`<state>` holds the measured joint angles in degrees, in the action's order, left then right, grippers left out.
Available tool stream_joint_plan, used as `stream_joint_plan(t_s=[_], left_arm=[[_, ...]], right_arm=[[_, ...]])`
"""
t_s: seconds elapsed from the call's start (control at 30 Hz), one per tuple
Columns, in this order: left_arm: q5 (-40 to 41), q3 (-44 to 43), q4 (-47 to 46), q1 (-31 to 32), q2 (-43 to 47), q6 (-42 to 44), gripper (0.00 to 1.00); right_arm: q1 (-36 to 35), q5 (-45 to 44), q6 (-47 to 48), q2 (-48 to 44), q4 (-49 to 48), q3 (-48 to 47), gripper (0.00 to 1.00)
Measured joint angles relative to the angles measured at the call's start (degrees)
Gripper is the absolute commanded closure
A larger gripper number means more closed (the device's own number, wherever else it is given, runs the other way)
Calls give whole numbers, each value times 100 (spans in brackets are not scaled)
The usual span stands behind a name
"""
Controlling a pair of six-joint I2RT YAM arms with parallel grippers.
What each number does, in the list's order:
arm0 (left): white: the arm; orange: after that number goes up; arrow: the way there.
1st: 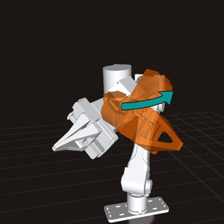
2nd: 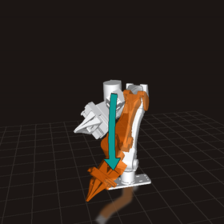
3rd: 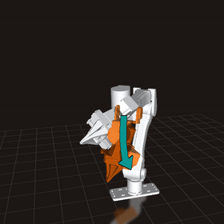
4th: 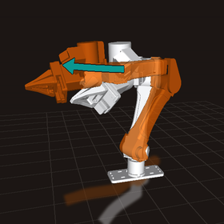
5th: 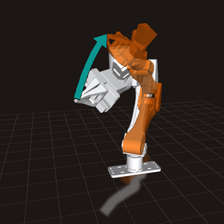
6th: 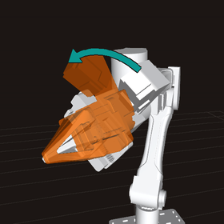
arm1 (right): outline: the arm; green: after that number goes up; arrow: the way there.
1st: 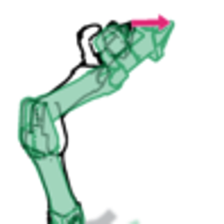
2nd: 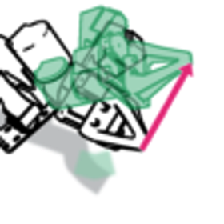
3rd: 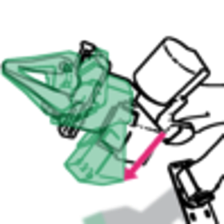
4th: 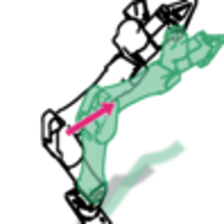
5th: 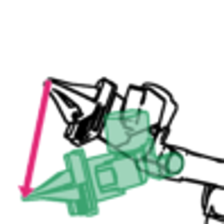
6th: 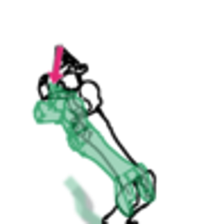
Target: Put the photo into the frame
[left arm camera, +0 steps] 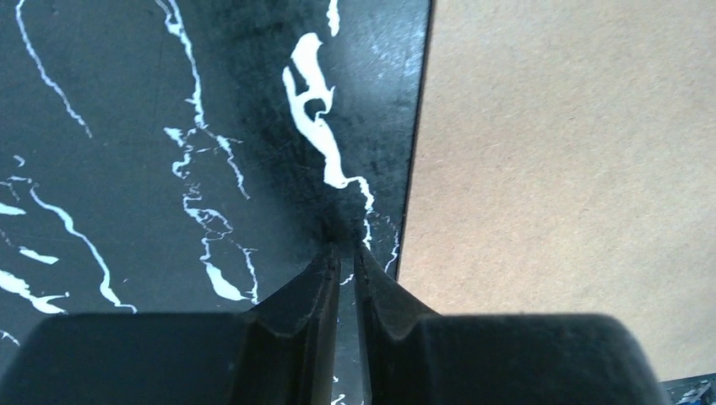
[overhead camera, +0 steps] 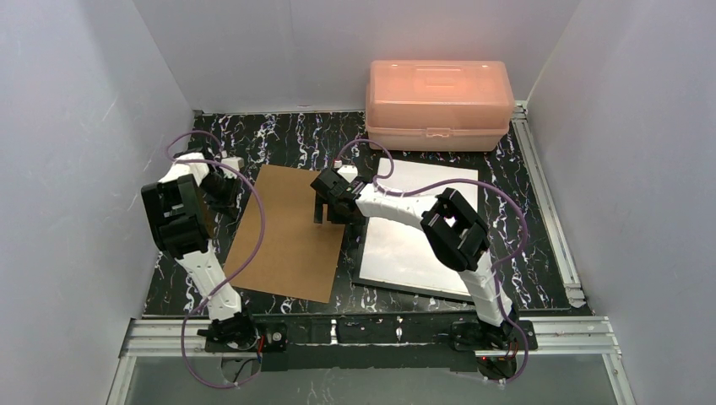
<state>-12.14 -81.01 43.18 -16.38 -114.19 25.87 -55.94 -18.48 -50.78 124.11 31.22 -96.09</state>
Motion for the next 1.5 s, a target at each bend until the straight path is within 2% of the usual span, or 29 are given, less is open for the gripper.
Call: stream_joint_plan(t_s=[0.53, 0.97, 1.5], left_arm=[[-332, -72, 74, 380, -98, -42, 93], [-31, -199, 210, 619, -166, 140, 98], [87, -262, 289, 916, -212, 201, 100]], right_arm=[[0, 319, -704, -420, -634, 691, 1], [114, 612, -907, -584, -704, 796, 1], [254, 662, -1189, -1893, -1259, 1602, 1]])
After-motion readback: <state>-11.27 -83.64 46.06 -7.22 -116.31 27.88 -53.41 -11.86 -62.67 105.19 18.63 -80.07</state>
